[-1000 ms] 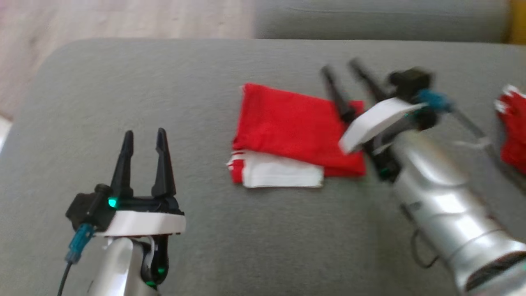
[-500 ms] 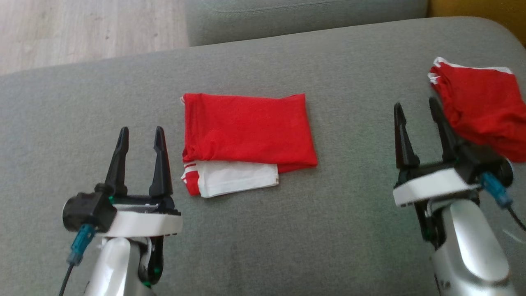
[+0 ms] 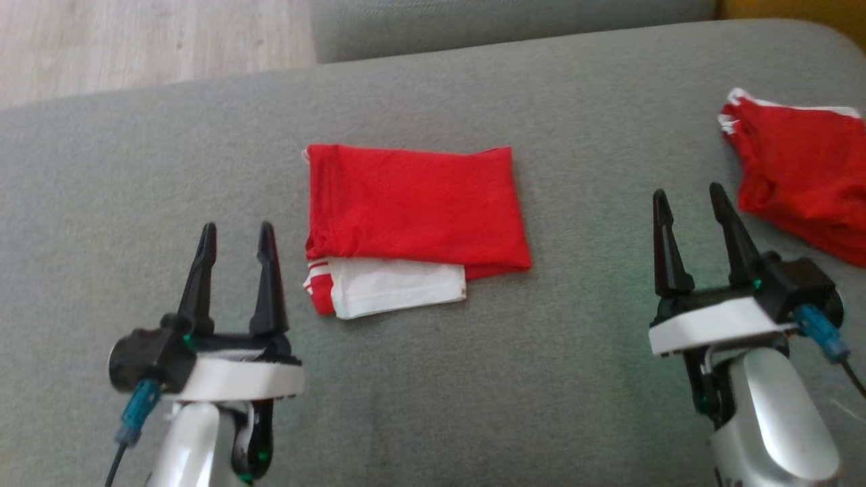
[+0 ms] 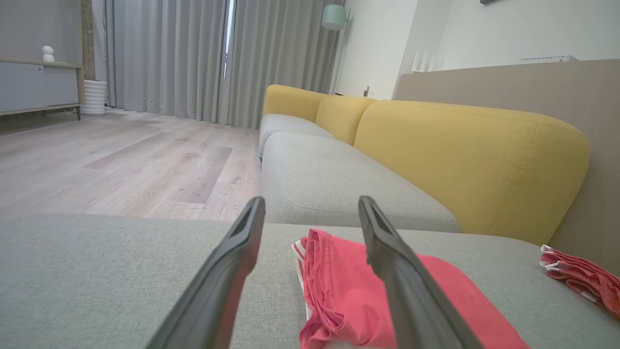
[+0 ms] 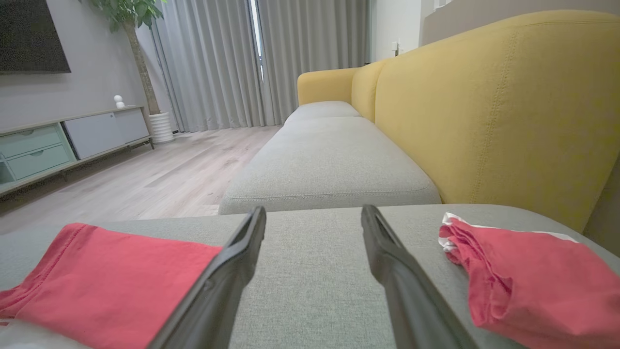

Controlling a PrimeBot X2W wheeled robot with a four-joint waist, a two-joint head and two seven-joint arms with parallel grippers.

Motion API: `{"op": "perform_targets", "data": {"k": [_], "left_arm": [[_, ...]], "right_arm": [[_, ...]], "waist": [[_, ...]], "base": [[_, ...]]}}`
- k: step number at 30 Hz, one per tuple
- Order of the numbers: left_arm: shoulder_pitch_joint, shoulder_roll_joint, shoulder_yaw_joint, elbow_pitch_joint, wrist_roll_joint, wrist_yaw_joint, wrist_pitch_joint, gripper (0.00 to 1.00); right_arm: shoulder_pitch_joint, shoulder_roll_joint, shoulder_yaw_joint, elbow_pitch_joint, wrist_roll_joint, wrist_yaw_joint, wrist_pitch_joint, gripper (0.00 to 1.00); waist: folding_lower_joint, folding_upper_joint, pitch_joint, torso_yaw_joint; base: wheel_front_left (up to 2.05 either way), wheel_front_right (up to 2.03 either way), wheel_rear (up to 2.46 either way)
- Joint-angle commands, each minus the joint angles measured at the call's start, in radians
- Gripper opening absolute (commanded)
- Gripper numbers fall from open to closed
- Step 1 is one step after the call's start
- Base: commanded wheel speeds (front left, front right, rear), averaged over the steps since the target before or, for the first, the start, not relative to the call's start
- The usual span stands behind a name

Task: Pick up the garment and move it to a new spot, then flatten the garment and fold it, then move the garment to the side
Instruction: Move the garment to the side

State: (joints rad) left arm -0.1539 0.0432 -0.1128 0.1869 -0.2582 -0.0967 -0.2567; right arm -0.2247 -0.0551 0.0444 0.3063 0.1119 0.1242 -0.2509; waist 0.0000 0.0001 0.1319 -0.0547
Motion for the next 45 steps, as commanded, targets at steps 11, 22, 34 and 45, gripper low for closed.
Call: {"op": "perform_targets", "data": {"k": [11, 22, 34, 45], "left_arm": [[-0.112, 0.007, -0.043, -0.049, -0.025, 0.003, -0.005, 1.00], [-0.134, 0.007, -0.086, -0.036, -0.051, 0.014, -0.005, 1.00], [-0.132, 0.007, -0.085, -0.034, -0.044, 0.020, -0.005, 1.00], [-0.146, 0.007, -0.149, -0.068, -0.041, 0.021, -0.005, 1.00]], "right_arm": [[-0.218, 0.005, 0.065, 0.182, 0.018, 0.007, 0.043, 1.00], [-0.346, 0.005, 0.174, 0.476, 0.195, 0.007, 0.139, 1.00], [-0.445, 0.005, 0.314, 0.667, 0.146, 0.007, 0.061, 0.00], [-0.485, -0.017, 0.221, 0.575, -0.199, 0.007, -0.008, 0.00]], "waist": [[0.0000, -0.0001, 0.108, 0.122], [0.0000, -0.0001, 0.132, 0.214], [0.0000, -0.0001, 0.114, 0.200], [0.0000, -0.0001, 0.050, 0.009]], "base": [[0.00, 0.00, 0.00], [0.00, 0.00, 0.00], [0.00, 0.00, 0.00], [0.00, 0.00, 0.00]]}}
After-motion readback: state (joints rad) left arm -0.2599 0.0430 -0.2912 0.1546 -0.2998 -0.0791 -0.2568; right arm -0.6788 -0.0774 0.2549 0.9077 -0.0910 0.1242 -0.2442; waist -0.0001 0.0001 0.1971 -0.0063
